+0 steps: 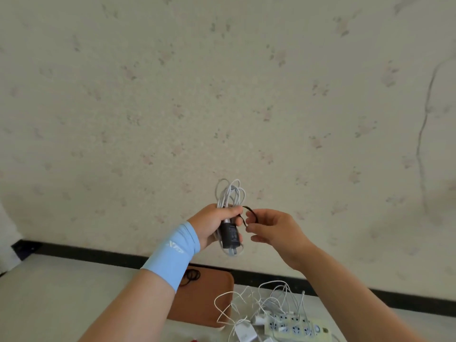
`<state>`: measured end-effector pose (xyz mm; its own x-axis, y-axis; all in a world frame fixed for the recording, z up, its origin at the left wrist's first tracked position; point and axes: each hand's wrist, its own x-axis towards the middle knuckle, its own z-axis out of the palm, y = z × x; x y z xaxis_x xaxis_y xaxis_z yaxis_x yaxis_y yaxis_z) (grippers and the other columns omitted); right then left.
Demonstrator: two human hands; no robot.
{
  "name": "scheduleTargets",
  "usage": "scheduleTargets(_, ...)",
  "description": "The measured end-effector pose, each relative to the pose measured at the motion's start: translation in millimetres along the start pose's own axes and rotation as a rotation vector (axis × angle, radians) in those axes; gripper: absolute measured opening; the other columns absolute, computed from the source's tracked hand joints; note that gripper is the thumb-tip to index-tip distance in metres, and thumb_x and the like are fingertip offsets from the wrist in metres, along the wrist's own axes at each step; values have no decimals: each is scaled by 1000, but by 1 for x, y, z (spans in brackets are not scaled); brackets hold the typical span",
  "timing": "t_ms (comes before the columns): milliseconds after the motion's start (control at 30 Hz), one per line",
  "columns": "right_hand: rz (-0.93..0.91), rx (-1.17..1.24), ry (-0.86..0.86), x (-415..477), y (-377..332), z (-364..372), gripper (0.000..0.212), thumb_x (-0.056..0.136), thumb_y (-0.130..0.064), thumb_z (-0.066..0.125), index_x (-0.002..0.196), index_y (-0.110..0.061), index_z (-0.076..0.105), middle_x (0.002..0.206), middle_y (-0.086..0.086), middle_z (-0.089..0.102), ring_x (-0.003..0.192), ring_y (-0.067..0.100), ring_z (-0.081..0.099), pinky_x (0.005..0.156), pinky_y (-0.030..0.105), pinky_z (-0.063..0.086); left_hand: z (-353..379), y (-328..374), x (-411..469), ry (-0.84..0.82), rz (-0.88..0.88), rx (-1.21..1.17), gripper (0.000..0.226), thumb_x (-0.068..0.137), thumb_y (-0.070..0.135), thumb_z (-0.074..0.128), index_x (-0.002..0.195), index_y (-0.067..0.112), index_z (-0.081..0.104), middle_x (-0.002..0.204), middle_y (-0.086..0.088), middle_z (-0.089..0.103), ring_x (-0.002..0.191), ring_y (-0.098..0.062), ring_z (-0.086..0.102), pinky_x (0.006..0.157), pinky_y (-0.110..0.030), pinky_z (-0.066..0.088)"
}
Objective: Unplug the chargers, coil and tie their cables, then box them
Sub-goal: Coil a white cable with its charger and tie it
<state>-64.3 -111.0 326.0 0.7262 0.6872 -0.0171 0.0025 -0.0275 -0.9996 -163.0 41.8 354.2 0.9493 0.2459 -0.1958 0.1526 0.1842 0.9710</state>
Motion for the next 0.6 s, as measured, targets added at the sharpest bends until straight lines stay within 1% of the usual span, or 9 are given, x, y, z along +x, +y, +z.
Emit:
scheduleTargets(67,-33,35,24,-1,-6,-7,21,91,2,68,109,-8,73,89,11,76,72,21,71,68,31,60,6,4,7,-20,-2,-57,17,98,22,56,90,7,57,70,-4,58,61,-30,58,65,-38,56)
scheduleTargets(133,-78,14,45,-3,-13,-16,22,92,1,67,111,-9,73,88,13,78,67,23,71,64,32,61,8,6,13,-27,-17,-55,18,98,24,56,92,7,58,71,-4,57,60,-29,59,65,-37,57)
scheduleTargets(233,-105,-31,56,-4,-20,-28,20,94,-4,66,112,-12,72,90,8,79,68,25,74,68,34,63,6,5,23,9,-47,-19,18,98,25,58,97,7,59,72,-5,58,58,-29,61,64,-37,57)
scheduleTargets(333,-118,-147,68,-2,-19,-32,15,96,-6,65,107,-6,74,86,6,79,69,25,75,72,36,64,4,2,27,44,-89,56,19,96,25,60,96,6,61,73,-5,61,56,-28,63,58,-34,56)
scheduleTargets(400,-110,-235,14,-1,-18,-34,13,96,-7,65,103,-5,76,84,6,79,72,25,76,73,35,63,1,0,26,48,-98,119,22,96,26,61,99,4,63,84,-7,66,58,-29,65,58,-34,57)
scheduleTargets(467,-95,-333,-64,-1,-18,-36,12,97,-9,64,100,-8,76,83,4,79,73,23,76,73,32,62,-3,0,25,14,-103,142,22,97,26,59,101,4,63,95,-7,71,59,-29,66,60,-35,58)
scheduleTargets(500,-97,-388,-87,-2,-19,-38,13,98,-10,63,97,-10,76,82,2,78,71,22,75,71,31,62,-5,0,23,-12,-110,135,20,97,25,58,98,5,62,93,-7,72,59,-28,65,61,-35,57)
scheduleTargets(533,-111,-439,-86,-2,-19,-40,14,98,-11,62,95,-12,76,81,1,78,67,20,74,68,31,61,-7,1,20,-43,-120,136,18,97,24,58,94,7,60,86,-7,70,59,-28,64,62,-35,56)
scheduleTargets(600,-169,-502,-2,-1,-19,-41,15,99,-13,61,92,-17,74,77,-2,75,57,16,67,59,29,56,-9,1,16,-115,-146,199,16,97,23,58,87,10,56,73,-4,62,59,-27,62,66,-37,55)
